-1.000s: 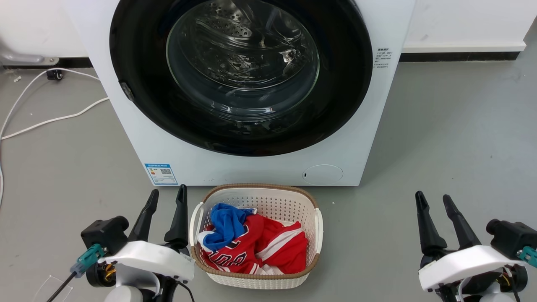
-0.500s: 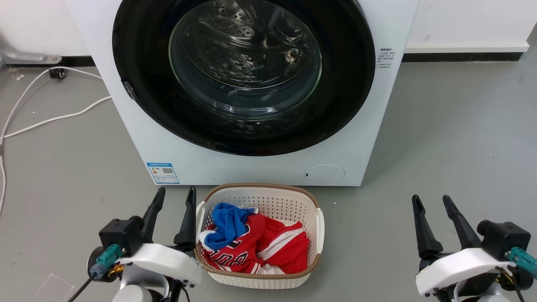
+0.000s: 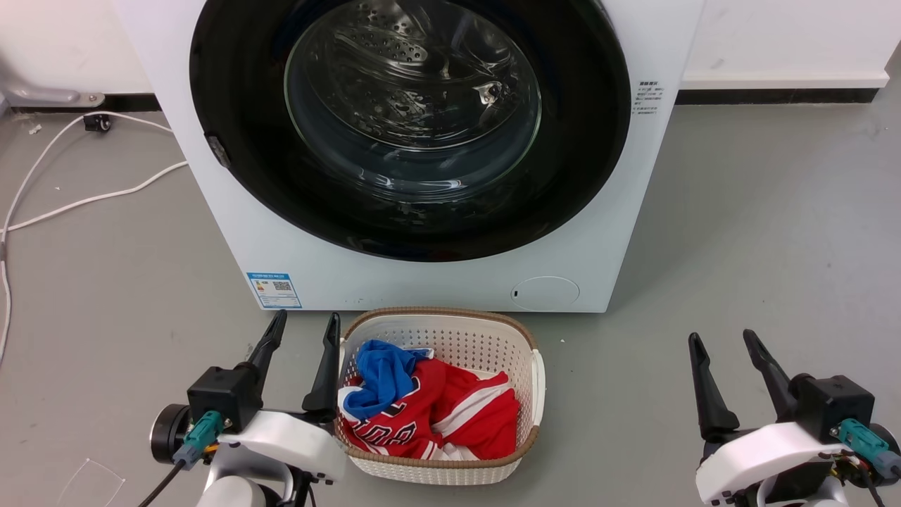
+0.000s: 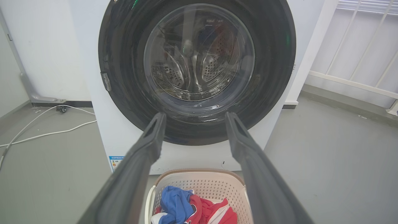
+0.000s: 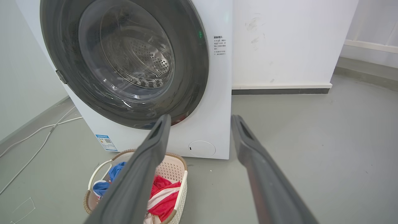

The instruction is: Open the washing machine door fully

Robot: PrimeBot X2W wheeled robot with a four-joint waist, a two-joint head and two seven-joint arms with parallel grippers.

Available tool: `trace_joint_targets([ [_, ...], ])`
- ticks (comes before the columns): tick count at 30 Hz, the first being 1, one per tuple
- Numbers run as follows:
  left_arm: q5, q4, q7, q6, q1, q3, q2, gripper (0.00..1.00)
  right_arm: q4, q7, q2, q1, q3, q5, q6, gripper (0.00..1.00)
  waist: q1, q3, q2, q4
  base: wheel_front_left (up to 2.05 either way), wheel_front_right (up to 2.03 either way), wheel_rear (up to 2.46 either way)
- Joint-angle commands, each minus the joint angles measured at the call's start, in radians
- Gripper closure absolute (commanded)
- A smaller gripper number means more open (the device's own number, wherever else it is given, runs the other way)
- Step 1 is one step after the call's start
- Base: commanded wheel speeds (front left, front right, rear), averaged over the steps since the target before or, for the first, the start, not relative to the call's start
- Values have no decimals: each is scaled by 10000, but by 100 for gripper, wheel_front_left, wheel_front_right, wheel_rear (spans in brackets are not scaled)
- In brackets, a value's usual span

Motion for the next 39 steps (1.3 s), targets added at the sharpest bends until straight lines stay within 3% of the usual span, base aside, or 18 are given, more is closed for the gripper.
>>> trace_joint_targets([
  [1, 225, -30, -100, -43, -165, 28, -16, 0, -107, -64, 12, -20, 24, -251, 19, 0, -1, 4, 0, 3, 0, 0, 0],
  [28, 1803, 543, -606, -282, -164, 473, -364, 0, -45, -556, 17, 204, -232, -1144, 13, 0, -1, -6, 0, 28, 0, 0, 0],
  [39, 1677, 666, -603, -379, -213, 704, -494, 0, 111, -624, 18, 88, -368, -624, 13, 0, -1, 31, 0, 2, 0, 0, 0],
])
